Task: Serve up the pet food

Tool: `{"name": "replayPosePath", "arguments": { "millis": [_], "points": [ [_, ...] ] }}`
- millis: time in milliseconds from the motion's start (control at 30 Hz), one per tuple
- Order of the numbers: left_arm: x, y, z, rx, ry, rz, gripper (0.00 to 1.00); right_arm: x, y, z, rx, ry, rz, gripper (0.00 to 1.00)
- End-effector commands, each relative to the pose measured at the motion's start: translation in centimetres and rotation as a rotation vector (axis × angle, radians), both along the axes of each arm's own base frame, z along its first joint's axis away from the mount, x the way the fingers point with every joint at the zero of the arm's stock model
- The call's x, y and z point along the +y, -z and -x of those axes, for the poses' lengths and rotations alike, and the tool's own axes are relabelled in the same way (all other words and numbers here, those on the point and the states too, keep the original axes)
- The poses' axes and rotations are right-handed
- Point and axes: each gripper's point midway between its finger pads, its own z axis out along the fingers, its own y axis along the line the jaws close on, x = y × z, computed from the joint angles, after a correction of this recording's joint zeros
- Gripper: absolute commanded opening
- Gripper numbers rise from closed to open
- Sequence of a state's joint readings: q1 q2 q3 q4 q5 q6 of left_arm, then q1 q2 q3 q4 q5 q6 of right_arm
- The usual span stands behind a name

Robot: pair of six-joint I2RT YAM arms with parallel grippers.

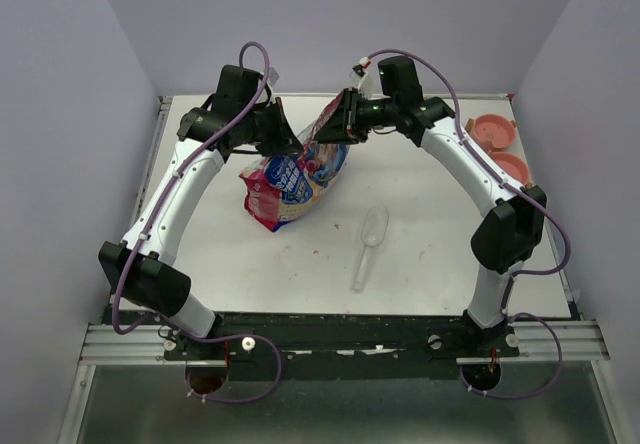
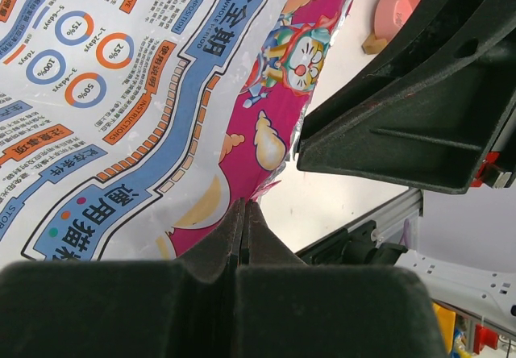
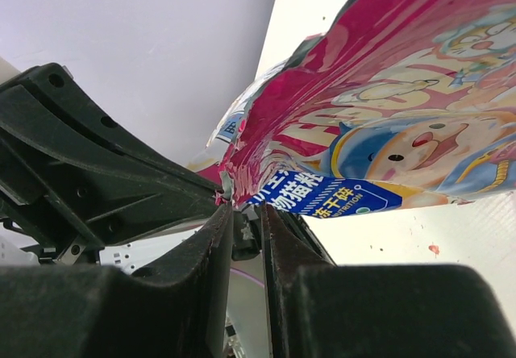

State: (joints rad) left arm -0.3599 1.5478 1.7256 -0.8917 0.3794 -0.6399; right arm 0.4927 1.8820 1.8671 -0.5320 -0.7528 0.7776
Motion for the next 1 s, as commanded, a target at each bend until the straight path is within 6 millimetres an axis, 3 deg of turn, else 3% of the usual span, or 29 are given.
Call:
{"name": "replayPosePath", "arguments": {
  "millis": [0, 233, 500, 967],
  "points": [
    [-0.1, -1.0, 1.3, 0.013, 0.022, 0.033, 0.0, 0.6, -1.2, 0.2, -0.022, -0.018, -0.023, 0.28],
    [-0.1, -0.9, 1.4, 0.018, 0.021, 0.039, 0.0, 1.2, -0.9, -0.2, -0.022, -0.021, -0.017, 0.27],
    [-0.1, -1.0, 1.6, 0.015, 0.022, 0.04, 0.0, 1.3, -0.2, -0.2, -0.016, -0.018, -0.001, 0.19],
    [-0.1, -0.9, 1.6, 0.016, 0.025, 0.04, 0.0, 0.6, -0.7, 0.8, -0.042, -0.006, -0.008, 0.29]
  ]
}}
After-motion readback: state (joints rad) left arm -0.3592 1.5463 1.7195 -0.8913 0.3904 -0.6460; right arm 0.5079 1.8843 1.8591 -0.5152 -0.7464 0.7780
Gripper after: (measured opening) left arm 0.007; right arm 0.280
